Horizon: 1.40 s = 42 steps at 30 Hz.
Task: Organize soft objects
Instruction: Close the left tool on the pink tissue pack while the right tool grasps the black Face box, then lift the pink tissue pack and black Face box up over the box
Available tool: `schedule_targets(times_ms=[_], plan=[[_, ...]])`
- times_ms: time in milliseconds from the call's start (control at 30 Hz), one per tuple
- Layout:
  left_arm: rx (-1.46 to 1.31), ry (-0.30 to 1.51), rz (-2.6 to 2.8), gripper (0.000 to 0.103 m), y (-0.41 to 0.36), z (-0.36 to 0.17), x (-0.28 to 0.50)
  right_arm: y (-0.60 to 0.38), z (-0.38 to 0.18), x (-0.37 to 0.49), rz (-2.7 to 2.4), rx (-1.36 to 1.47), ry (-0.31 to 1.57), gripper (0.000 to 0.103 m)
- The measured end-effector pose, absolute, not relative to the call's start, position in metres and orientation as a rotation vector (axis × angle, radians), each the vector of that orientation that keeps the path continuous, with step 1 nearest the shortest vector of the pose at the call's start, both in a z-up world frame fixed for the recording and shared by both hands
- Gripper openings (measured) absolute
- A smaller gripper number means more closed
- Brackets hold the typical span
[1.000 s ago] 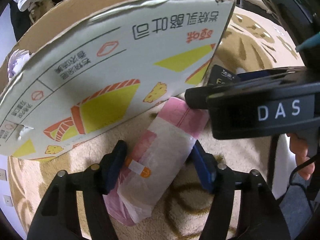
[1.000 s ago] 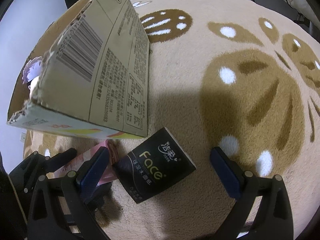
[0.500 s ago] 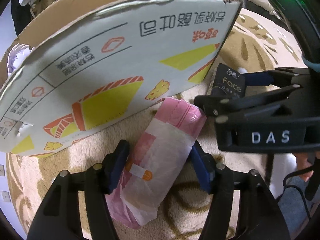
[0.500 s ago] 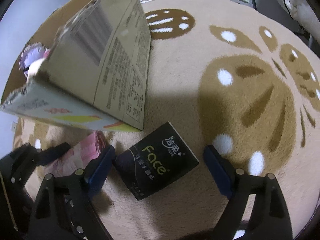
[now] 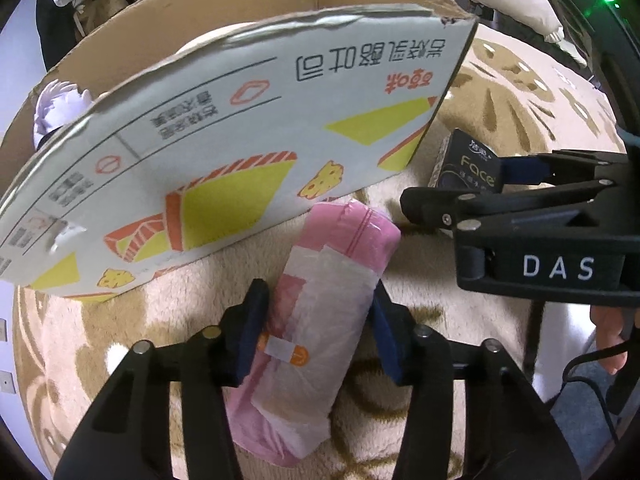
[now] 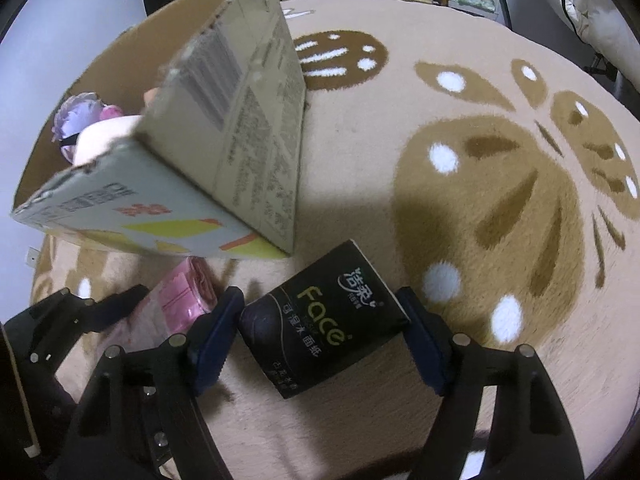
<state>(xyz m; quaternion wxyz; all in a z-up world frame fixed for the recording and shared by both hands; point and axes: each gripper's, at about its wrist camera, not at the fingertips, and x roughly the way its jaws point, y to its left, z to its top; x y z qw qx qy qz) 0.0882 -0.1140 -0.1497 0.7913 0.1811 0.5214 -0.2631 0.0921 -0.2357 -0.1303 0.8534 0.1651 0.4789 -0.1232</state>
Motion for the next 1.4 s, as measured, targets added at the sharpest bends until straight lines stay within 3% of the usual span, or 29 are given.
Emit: schedule_targets(times_ms=[100, 167, 267, 867, 1400], plan=[[0.374, 1.126, -0.587, 0.036, -0.111, -0.146, 0.084, -0.232, -0.128, 0.086, -0.253, 0.346, 1.002, 0.081], [0.366, 1.118, -0.573, 0.024, -0.108, -0.142, 0.082, -0.228, -0.126, 0.082, -0.249, 0.339, 0.997, 0.081], [0.338, 1.125, -0.590, 0.019, -0.103, -0.137, 0.079, -0.220, -0.118, 0.084, -0.245, 0.323, 0.987, 0.081], [0.234, 1.136, -0.570, 0.017, -0.075, -0.122, 0.069, -0.205, -0.090, 0.054, -0.239, 0.325, 0.941, 0.081], [0.199, 0.845, -0.604, 0.017, -0.055, -0.024, 0.042, -0.187, -0.035, 0.036, -0.207, 0.268, 0.782, 0.081]])
